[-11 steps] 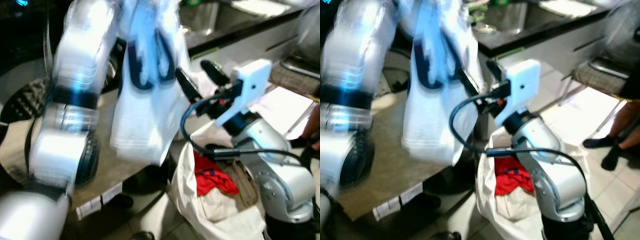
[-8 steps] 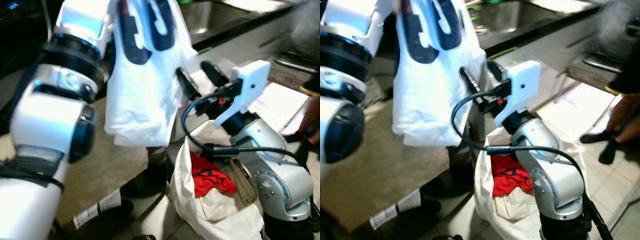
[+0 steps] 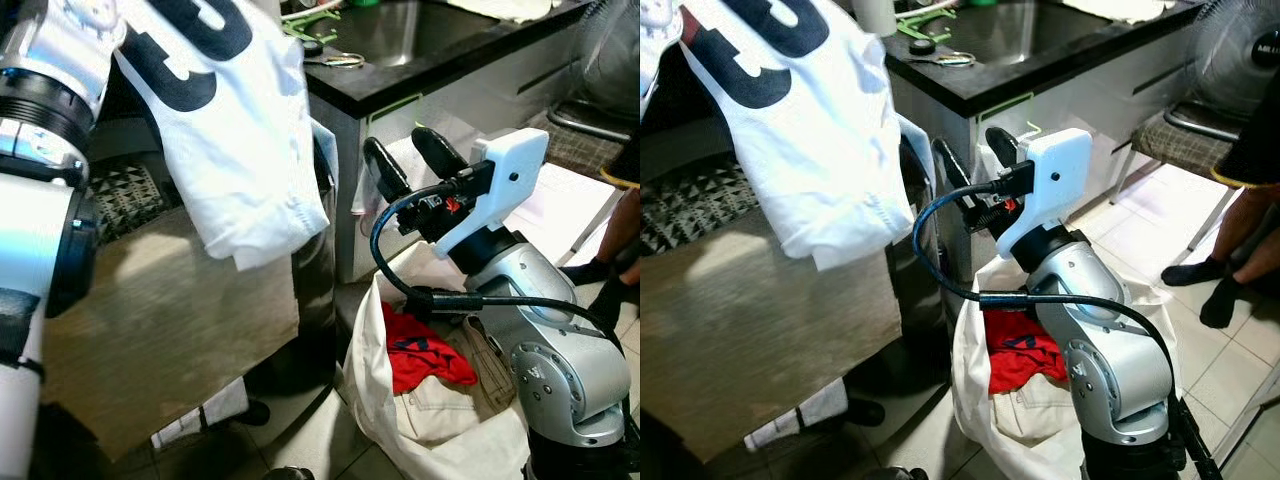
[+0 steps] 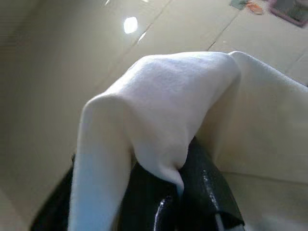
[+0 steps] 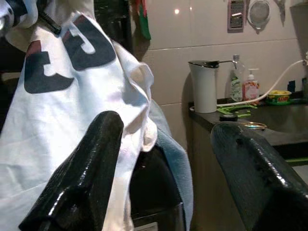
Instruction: Clothes washing
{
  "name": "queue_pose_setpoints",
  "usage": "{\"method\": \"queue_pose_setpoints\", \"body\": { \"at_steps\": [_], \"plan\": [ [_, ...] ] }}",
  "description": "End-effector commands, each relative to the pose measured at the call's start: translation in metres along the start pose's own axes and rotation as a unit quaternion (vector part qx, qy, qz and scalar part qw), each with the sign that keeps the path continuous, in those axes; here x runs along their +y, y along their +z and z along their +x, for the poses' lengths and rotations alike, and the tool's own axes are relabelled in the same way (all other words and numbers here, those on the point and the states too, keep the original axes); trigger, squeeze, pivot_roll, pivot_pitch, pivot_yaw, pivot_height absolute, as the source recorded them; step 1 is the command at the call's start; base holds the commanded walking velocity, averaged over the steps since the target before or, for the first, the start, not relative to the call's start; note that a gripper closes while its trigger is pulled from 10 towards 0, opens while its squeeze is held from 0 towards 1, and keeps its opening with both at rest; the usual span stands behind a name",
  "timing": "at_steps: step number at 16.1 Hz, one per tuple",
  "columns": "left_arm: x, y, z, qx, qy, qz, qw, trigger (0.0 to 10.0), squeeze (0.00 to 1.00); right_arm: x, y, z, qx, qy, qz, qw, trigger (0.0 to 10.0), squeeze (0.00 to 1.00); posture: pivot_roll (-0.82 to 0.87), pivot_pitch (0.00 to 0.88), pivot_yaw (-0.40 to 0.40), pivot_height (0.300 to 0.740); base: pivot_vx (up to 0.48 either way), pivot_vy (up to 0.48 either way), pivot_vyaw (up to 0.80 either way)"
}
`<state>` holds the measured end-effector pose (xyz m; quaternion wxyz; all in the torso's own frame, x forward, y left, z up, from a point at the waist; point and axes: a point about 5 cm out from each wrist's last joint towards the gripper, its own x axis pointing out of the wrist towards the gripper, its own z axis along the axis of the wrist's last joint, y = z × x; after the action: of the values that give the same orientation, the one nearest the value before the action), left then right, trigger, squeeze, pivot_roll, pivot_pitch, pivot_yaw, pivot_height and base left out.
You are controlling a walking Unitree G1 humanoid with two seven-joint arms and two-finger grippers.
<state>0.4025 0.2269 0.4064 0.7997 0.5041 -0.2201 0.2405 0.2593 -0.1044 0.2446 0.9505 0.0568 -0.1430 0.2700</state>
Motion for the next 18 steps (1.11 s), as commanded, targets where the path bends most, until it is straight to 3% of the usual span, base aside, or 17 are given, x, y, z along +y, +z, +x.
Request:
{"method": "queue_pose_setpoints", "body": {
  "at_steps": [1, 3, 4, 5, 6, 7, 9, 10, 11, 13, 17, 18],
  "plan": [
    [0.006, -0.001, 0.002, -0.014, -0.015, 0.026, 0.999, 10.0, 0.00, 0.005, 0.003, -0.001, -0.002, 0.014, 0.002, 1.000, 10.0, 0.00, -0.08, 0.000, 0.093, 0.740, 0.000, 0.000, 0.00],
    [-0.021, -0.006, -0.010, -0.045, -0.080, 0.080, 0.993, 10.0, 0.00, 0.006, 0.001, -0.003, 0.002, 0.017, 0.006, 1.000, 10.0, 0.00, -0.07, 0.000, 0.087, 0.740, 0.000, 0.000, 0.00],
    [-0.038, -0.009, -0.018, -0.054, -0.128, 0.088, 0.986, 10.0, 0.00, 0.008, 0.000, -0.003, 0.008, 0.026, 0.005, 1.000, 10.0, 0.00, -0.07, 0.000, 0.087, 0.740, 0.000, 0.000, 0.00],
    [-0.057, -0.013, -0.028, -0.047, -0.187, 0.055, 0.980, 10.0, 0.00, 0.012, -0.005, -0.004, 0.030, 0.047, 0.011, 0.998, 10.0, 0.00, -0.07, 0.000, 0.087, 0.740, 0.000, 0.000, 0.00],
    [-0.083, -0.021, -0.045, -0.019, -0.284, -0.004, 0.959, 10.0, 0.00, 0.018, -0.012, -0.008, 0.055, 0.078, -0.003, 0.995, 10.0, 0.00, -0.07, 0.000, 0.085, 0.740, 0.000, 0.000, 0.00],
    [-0.087, -0.024, -0.047, -0.006, -0.294, -0.018, 0.956, 10.0, 0.00, 0.019, -0.013, -0.009, 0.058, 0.083, -0.002, 0.995, 10.0, 0.00, -0.07, 0.000, 0.085, 0.740, 0.000, 0.000, 0.00],
    [-0.099, -0.034, -0.058, 0.036, -0.351, -0.077, 0.933, 10.0, 0.00, 0.019, -0.016, -0.011, 0.068, 0.083, -0.003, 0.994, 10.0, 0.00, -0.07, 0.000, 0.086, 0.740, 0.000, 0.000, 0.00],
    [-0.099, -0.035, -0.059, 0.044, -0.348, -0.092, 0.932, 10.0, 0.04, 0.018, -0.016, -0.011, 0.068, 0.081, -0.003, 0.994, 10.0, 0.00, -0.07, 0.000, 0.086, 0.740, 0.000, 0.000, 0.00],
    [-0.099, -0.037, -0.059, 0.055, -0.346, -0.101, 0.931, 10.0, 1.00, 0.017, -0.015, -0.011, 0.068, 0.078, -0.003, 0.995, 10.0, 0.00, -0.07, 0.000, 0.086, 0.740, 0.000, 0.000, 0.00],
    [-0.097, -0.041, -0.058, 0.081, -0.353, -0.125, 0.924, 10.0, 1.00, 0.017, -0.016, -0.012, 0.072, 0.082, -0.005, 0.994, 10.0, 0.00, -0.07, 0.000, 0.086, 0.740, 0.000, 0.000, 0.00],
    [-0.098, -0.049, -0.061, 0.154, -0.381, -0.200, 0.889, 10.0, 1.00, 0.016, -0.018, -0.013, 0.081, 0.085, -0.006, 0.993, 10.0, 0.00, -0.07, 0.000, 0.086, 0.740, 0.000, 0.000, 0.00],
    [-0.097, -0.052, -0.061, 0.170, -0.377, -0.207, 0.886, 10.0, 1.00, 0.016, -0.018, -0.013, 0.082, 0.084, -0.006, 0.993, 10.0, 0.00, -0.07, 0.000, 0.086, 0.740, 0.000, 0.000, 0.00]
  ]
}}
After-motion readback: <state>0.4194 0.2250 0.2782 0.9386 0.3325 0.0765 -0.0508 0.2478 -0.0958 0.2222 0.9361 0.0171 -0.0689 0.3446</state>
